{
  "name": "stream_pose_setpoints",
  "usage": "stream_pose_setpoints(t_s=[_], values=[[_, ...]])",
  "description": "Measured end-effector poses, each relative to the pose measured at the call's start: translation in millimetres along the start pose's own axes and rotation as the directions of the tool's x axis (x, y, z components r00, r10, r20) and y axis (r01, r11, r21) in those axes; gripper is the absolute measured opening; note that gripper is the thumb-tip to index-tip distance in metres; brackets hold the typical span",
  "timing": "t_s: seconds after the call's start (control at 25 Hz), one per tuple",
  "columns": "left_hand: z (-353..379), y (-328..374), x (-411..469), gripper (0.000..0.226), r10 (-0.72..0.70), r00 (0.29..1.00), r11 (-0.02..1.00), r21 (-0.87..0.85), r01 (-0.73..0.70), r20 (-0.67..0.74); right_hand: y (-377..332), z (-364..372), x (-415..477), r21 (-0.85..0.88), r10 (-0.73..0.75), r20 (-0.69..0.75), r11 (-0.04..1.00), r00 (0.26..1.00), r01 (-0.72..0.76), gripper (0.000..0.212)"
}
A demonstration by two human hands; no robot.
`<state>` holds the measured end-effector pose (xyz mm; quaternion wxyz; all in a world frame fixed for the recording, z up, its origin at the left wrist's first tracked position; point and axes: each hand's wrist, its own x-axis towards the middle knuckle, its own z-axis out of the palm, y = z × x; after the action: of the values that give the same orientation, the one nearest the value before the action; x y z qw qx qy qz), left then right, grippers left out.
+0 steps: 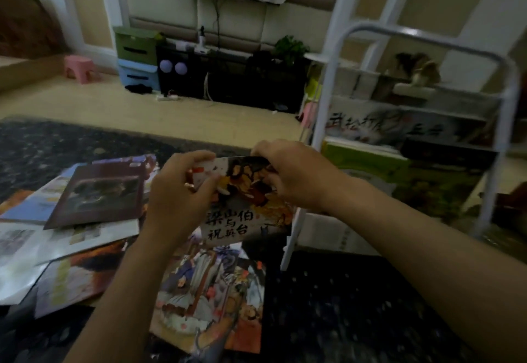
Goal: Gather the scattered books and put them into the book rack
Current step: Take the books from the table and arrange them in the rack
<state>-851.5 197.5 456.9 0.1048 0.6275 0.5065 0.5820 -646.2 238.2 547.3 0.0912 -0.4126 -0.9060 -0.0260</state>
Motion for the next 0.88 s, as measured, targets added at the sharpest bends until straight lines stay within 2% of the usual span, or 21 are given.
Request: stream_pose_setpoints(t_s=[0.12, 0.24, 0.4, 0.48, 0.64, 0.88], values=[[7.5, 51.7, 32.1, 0.035, 0.139, 0.990, 0.984, 0.108, -0.139, 0.011, 19.1, -44.2, -14.6, 0.007, 0.001, -0.076, 1.000, 0.997, 0.000, 0.030], [25.3, 112.7, 80.4, 0.037, 0.263, 0.963, 0.937, 0.219, -0.271, 0.065, 52.8, -94.3, -24.8, 0.016, 0.068, -0.179, 0.998, 0.981, -0.066, 0.033], [64.9, 180.2, 130.3, 0.045, 0.384, 0.899, 0.818, 0.372, -0.437, 0.212, 99.8, -155.8, -42.9, -0.037, 0.117, -0.296, 0.990, 0.948, -0.133, 0.040], [83.6, 203.3, 148.3, 0.042, 0.423, 0.867, 0.761, 0.415, -0.498, 0.264, 119.8, -175.2, -53.0, -0.032, 0.144, -0.341, 0.986, 0.929, -0.164, 0.043], [120.9, 221.9, 171.9, 0.039, 0.410, 0.845, 0.710, 0.461, -0.532, 0.344, 159.2, -180.1, -60.7, -0.082, 0.194, -0.391, 0.966, 0.900, -0.244, 0.027], [160.5, 196.3, 167.9, 0.035, 0.370, 0.821, 0.601, 0.562, -0.568, 0.434, 195.2, -135.1, -52.8, -0.100, 0.213, -0.398, 0.957, 0.892, -0.273, 0.021]])
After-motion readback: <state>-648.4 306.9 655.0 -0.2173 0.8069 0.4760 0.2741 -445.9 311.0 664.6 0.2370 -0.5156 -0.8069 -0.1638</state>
